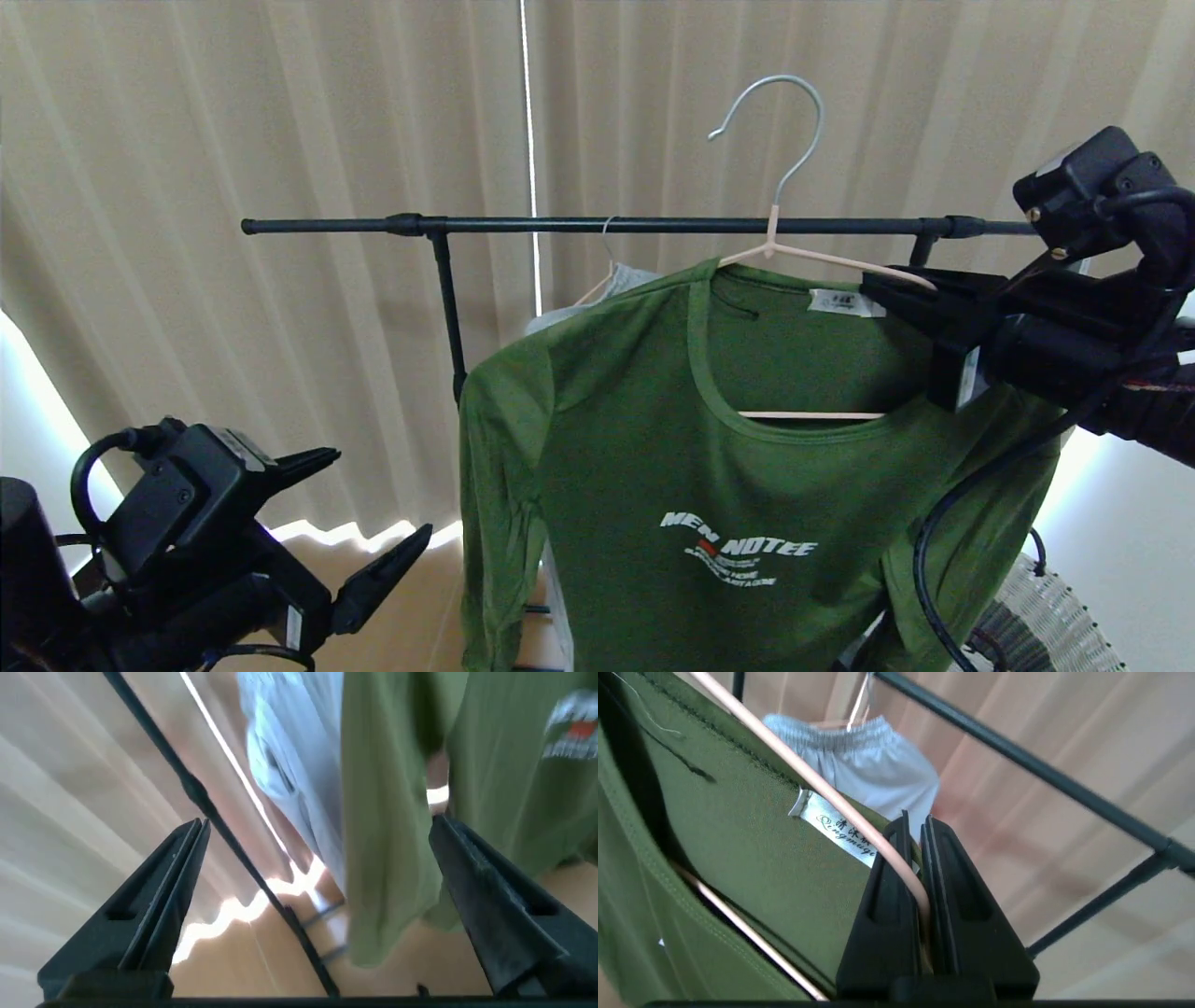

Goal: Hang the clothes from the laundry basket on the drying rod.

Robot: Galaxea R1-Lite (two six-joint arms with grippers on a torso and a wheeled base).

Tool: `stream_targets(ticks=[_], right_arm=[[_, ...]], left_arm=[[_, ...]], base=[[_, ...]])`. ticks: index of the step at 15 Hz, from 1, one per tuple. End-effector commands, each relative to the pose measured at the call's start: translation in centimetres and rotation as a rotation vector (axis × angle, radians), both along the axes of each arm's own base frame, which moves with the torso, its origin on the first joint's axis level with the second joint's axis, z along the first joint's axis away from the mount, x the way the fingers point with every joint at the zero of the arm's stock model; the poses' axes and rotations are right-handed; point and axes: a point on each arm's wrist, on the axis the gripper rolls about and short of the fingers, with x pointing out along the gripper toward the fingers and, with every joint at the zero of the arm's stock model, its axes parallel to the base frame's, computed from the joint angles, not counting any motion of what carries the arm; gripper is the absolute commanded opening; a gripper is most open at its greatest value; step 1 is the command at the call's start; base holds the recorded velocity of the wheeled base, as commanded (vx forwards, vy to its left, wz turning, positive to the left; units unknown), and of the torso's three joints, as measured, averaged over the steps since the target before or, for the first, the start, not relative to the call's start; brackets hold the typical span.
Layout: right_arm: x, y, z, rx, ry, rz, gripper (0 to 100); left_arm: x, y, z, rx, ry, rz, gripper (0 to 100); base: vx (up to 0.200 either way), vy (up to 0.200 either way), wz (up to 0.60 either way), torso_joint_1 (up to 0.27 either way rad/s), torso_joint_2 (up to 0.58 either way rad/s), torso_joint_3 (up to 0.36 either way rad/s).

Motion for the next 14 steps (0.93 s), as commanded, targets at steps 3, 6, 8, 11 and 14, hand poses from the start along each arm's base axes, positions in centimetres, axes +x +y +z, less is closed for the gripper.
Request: stream_targets(ticks=[3,6,8,11,14], right_arm=[[-0.7,0.0,0.4,0.011,-0.017,0.015,0],[-1.3,0.3,0.7,0.019,-0.027,0.078,0],[-1.5,0.5,0.8,0.022,-0.031,0.103,0],[-1.9,0.5,1.0,0.026,-0.038,0.113,0],[-2.0,0.4,1.0,0.027,-0.039,0.113,0]], left_arm=[[0.3,-0.8,-0.7,0.005,0.043,-0.067,100],[1.4,-1.5,-0.3,-0.005,0.042,-0.098,100],[2.5,-1.9,-0.4,-0.003,0.058,-0.087,100],[2.7,-2.1,-0.5,0.001,0.063,-0.092,0],[2.9,-2.1,-0.3,0.0,0.042,-0.09,0]], base=[[0.0,0.0,0.0,0.0,0.0,0.0],[0.0,0.0,0.0,0.0,0.0,0.0],[0.0,0.0,0.0,0.0,0.0,0.0],[0.0,0.0,0.0,0.0,0.0,0.0],[0.0,0.0,0.0,0.0,0.0,0.0]])
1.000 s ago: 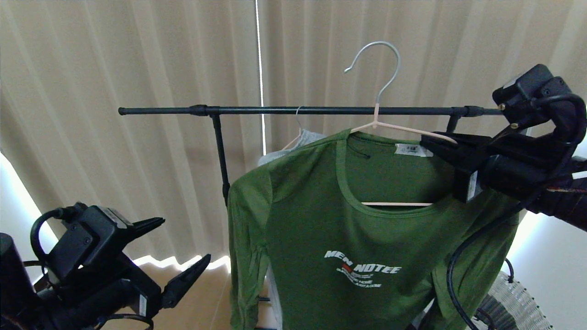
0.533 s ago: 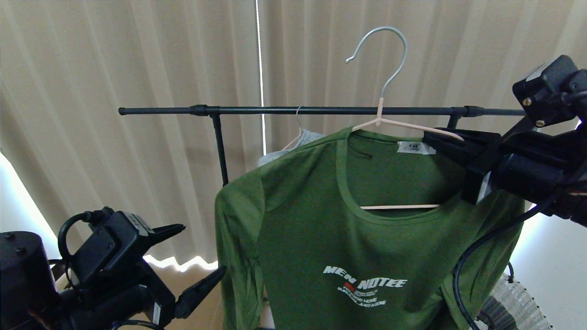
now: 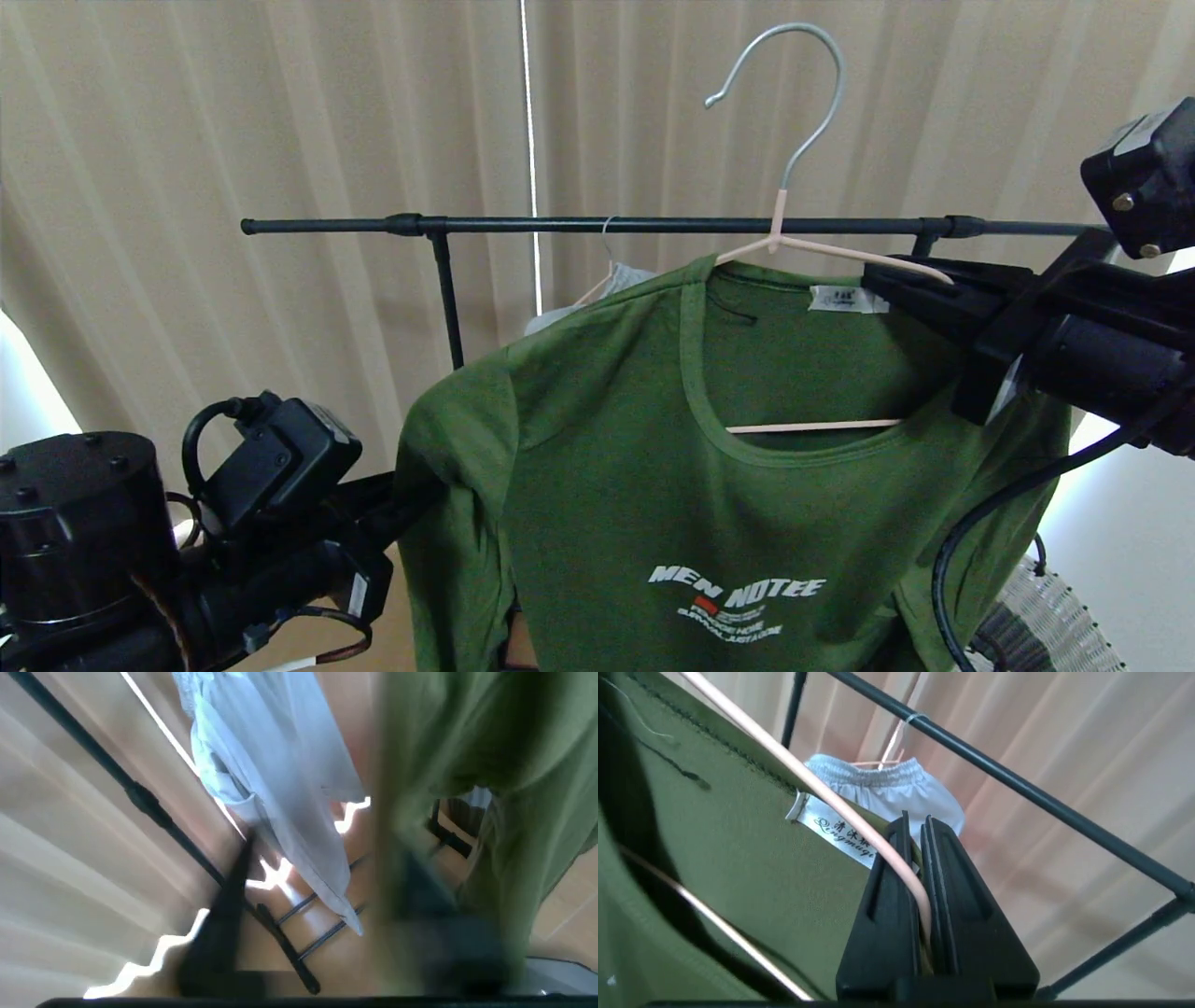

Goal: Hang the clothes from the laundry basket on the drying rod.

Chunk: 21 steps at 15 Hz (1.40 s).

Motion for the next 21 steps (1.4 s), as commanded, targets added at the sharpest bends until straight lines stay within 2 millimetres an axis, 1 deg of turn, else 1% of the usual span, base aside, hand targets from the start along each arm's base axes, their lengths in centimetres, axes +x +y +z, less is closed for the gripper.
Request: stream_targets(ticks=[1,2,3,5,6,8,11,15,18,21], right_arm=[[0.0,0.0,0.1,0.001,-0.003,0.0,0],[0.0,0.0,0.0,-0.001,0.0,-0.002,0],[0.0,0.0,-0.1,-0.002,0.002,-0.01,0],[0.1,-0.2,-0.2,-0.008,0.006,-0.022,0],[0.4,-0.7,-0.3,-0.014,0.012,-0.051,0],[1.0,-1.8,-0.5,-0.022,0.022,-0.126,0],[1.4,-2.5,-0.6,-0.024,0.025,-0.192,0],[1.8,-3.4,-0.5,-0.021,0.021,-0.239,0],[1.8,-3.5,-0.5,-0.022,0.023,-0.245,0],[1.9,-3.5,-0.4,-0.019,0.017,-0.246,0]], left_arm=[[0.2,0.0,-0.1,-0.001,-0.003,0.008,0],[0.3,0.2,0.0,-0.001,-0.01,0.02,0],[0.7,0.9,0.1,0.0,-0.016,0.057,0],[1.0,1.6,0.3,0.008,-0.04,0.089,0],[1.4,2.6,0.6,0.008,-0.077,0.14,0],[1.7,3.4,1.2,-0.011,-0.15,0.184,0],[1.5,3.8,1.5,-0.031,-0.203,0.2,0],[1.4,3.9,1.4,-0.031,-0.205,0.202,0],[1.8,4.2,1.7,-0.035,-0.212,0.224,0],[1.5,4.1,1.5,-0.034,-0.205,0.213,0]], base=[[0.0,0.0,0.0,0.0,0.0,0.0],[0.0,0.0,0.0,0.0,0.0,0.0],[0.0,0.0,0.0,0.0,0.0,0.0],[0.0,0.0,0.0,0.0,0.0,0.0],[0.0,0.0,0.0,0.0,0.0,0.0],[0.0,0.0,0.0,0.0,0.0,0.0],[0.0,0.0,0.0,0.0,0.0,0.0],[0.0,0.0,0.0,0.0,0.0,0.0],[0.0,0.0,0.0,0.0,0.0,0.0],[0.0,0.0,0.0,0.0,0.0,0.0]])
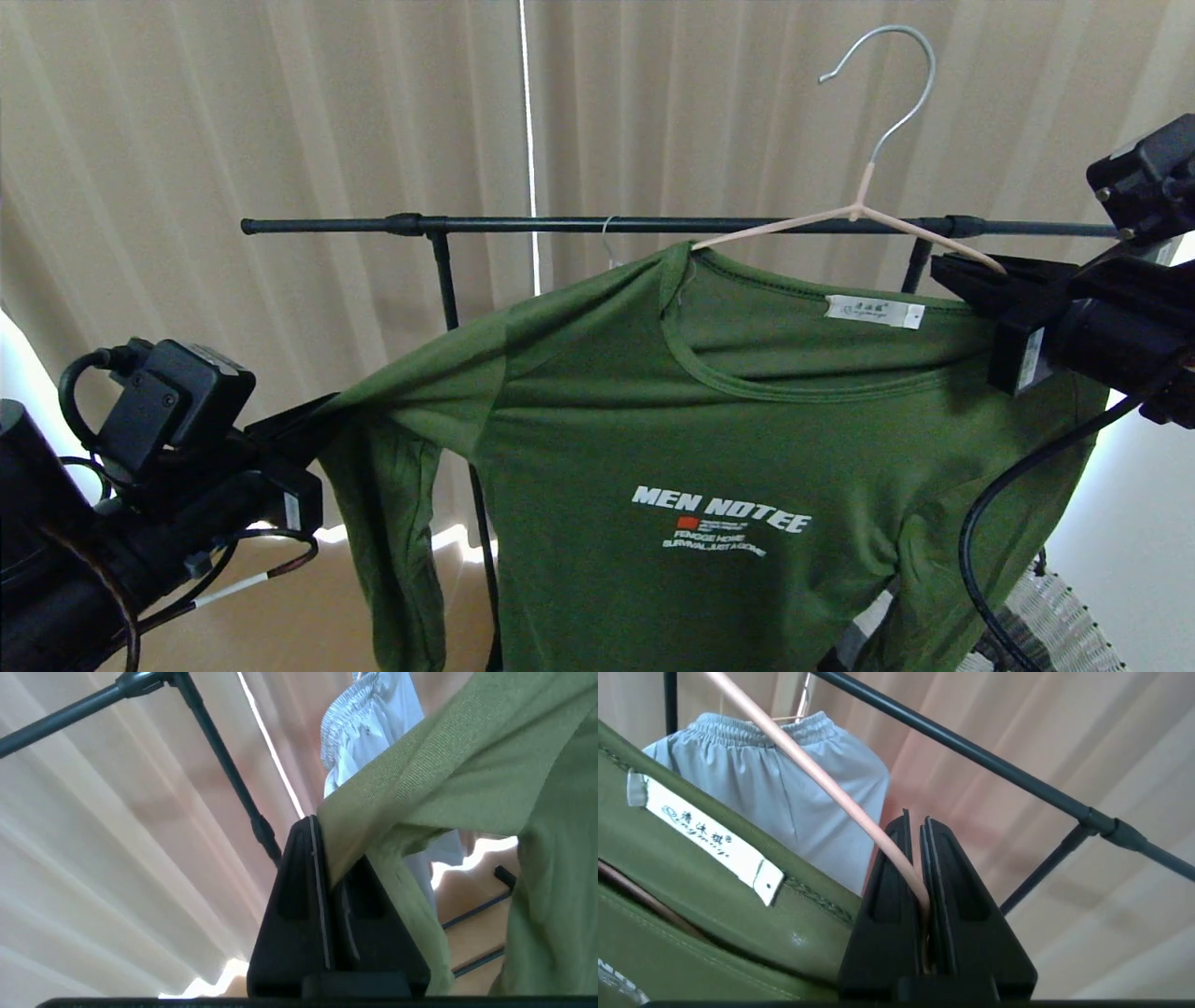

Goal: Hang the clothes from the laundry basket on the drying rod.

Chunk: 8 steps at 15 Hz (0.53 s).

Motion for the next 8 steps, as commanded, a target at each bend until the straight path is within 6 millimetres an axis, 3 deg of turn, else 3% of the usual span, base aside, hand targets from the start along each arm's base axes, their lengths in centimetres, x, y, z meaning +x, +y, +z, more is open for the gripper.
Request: stream_targets(ticks=[1,2,4,8], right_arm=[[0.0,0.0,0.0,0.0,-0.001,0.0,0],[0.0,0.0,0.0,0.0,-0.001,0.0,0],[0.0,0.0,0.0,0.0,-0.001,-0.001,0],[-0.3,-2.1,-0.1,-0.013,0.03,-0.121,0]], left_arm=[[-0.1,0.0,-0.1,0.002,0.007,-0.004,0],[-0.1,0.0,-0.2,0.002,0.009,-0.004,100],[-0.4,-0.2,-0.4,0.001,0.016,-0.019,100],[-1.3,-0.1,0.1,-0.057,0.008,-0.025,100]], base=[[0.0,0.0,0.0,0.0,0.0,0.0],[0.0,0.0,0.0,0.0,0.0,0.0],[0.0,0.0,0.0,0.0,0.0,0.0],[0.0,0.0,0.0,0.0,0.0,0.0]])
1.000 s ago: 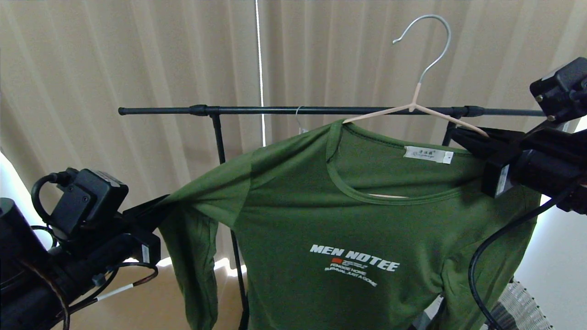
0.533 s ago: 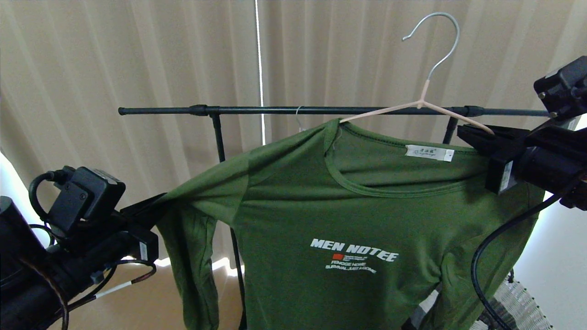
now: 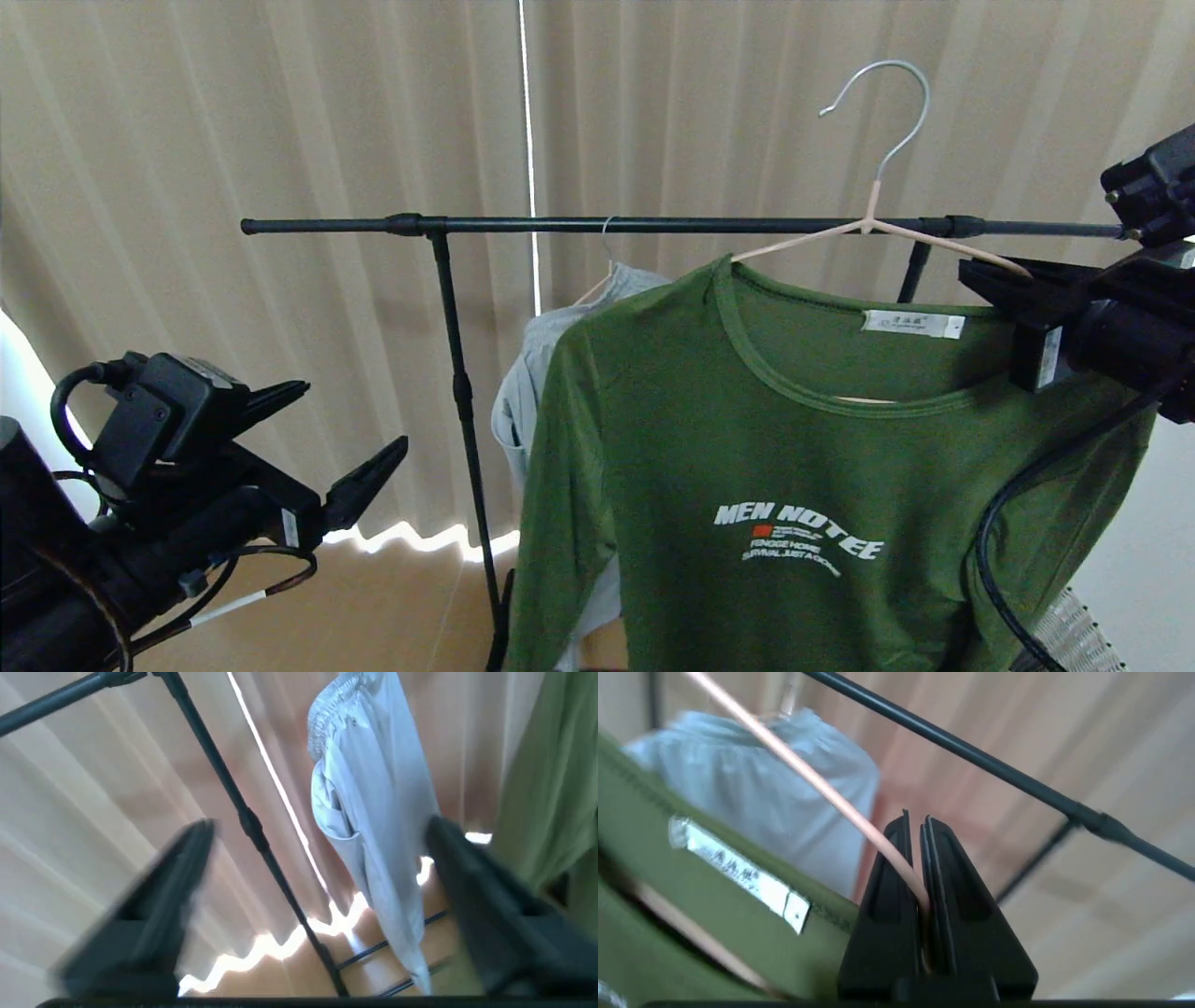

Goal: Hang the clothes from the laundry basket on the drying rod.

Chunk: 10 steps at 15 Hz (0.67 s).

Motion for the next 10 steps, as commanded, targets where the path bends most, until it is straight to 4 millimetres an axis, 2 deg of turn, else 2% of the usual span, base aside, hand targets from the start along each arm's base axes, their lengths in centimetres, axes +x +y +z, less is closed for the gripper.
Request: stream_targets(ticks=[1,3,4,7,10], right_arm=[[-1.0,-1.4,0.3,-0.009,0.022,-0.067,0],[-2.1,-2.8,0.2,-0.02,0.065,-0.122,0],[-2.7,-4.2,0.1,-0.027,0.1,-0.191,0],[-2.9,-6.9,-0.2,-0.025,0.132,-0.347,0],[-3.1,-9.0,-0.6,-0.02,0.148,-0.472,0]], left_arm=[[-0.9,0.3,0.5,-0.05,-0.015,0.0,100],[-2.1,0.6,0.2,-0.09,0.003,0.004,100],[-3.2,1.0,-0.6,-0.111,0.035,0.013,100],[-5.1,1.8,-1.8,-0.105,0.06,0.032,100],[-5.4,1.9,-1.7,-0.084,0.045,0.033,100]], base=[[0.0,0.0,0.0,0.0,0.0,0.0],[0.0,0.0,0.0,0.0,0.0,0.0],[0.0,0.0,0.0,0.0,0.0,0.0],[0.0,0.0,0.0,0.0,0.0,0.0],[0.0,0.0,0.0,0.0,0.0,0.0]])
